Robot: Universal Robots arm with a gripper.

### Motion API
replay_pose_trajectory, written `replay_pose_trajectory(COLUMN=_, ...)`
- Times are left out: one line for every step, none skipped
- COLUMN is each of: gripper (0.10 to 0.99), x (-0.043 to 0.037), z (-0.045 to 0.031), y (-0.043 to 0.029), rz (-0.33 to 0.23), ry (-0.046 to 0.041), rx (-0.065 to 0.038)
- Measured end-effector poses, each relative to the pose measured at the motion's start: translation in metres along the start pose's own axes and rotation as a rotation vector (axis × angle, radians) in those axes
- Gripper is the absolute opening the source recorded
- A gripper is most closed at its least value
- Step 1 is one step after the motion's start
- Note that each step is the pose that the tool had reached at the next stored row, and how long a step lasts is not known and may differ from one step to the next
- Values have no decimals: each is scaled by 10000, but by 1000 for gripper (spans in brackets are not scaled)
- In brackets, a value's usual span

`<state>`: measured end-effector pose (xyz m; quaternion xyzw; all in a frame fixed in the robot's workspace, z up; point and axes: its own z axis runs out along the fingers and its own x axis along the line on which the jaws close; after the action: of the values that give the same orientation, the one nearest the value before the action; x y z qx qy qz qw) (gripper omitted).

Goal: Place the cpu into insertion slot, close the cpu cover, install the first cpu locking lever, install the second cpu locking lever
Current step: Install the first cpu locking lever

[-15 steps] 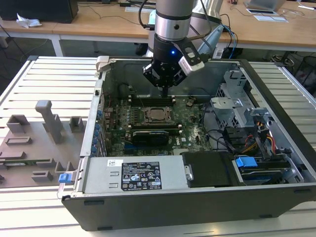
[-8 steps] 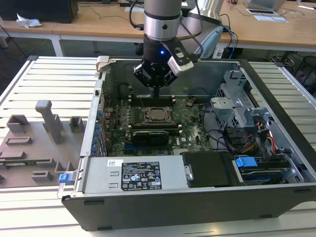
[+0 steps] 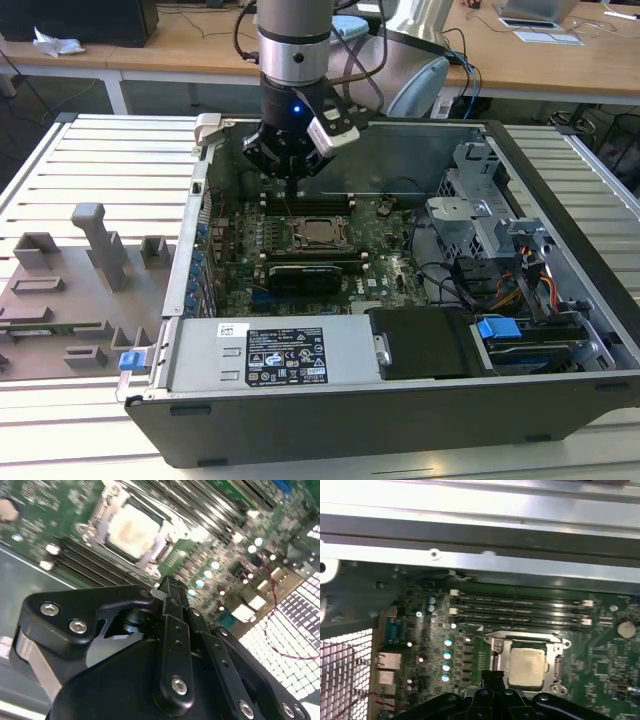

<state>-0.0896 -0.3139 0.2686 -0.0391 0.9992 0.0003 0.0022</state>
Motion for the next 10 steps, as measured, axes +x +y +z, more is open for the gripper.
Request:
replay_pose_trajectory(gripper=106, x=39, z=16, y=17, rz=2, ry=1, rx=0)
replay_pose_trajectory(gripper=106, x=75, z=23, y=40, rz=2, ry=1, rx=1)
replay_pose_trajectory(gripper=106, x=98, z=27, y=55, rz=5, ry=0, rx=0)
replay_pose_trajectory(gripper=106, x=148, z=33, y=84, rz=2, ry=0, rx=1)
replay_pose_trajectory(gripper=106, x=180, z=37, y=103, rz=5, ry=-1, rx=0)
replay_pose_trajectory(gripper=106, x=201, z=39, y=119, rz=4, ry=-1, rx=0)
replay_pose_trajectory(gripper=106, x=222, z=42, y=141, rz=3, ry=0, rx=0)
replay_pose_trajectory(gripper=106, x=234, z=44, y=157, rz=5, ry=0, rx=1)
replay_pose_trajectory(gripper=106, x=246, z=47, y=188, rz=5, ry=0, rx=1)
replay_pose_trajectory(gripper=106, x=250, z=49, y=210, rz=4, ry=0, rx=-1)
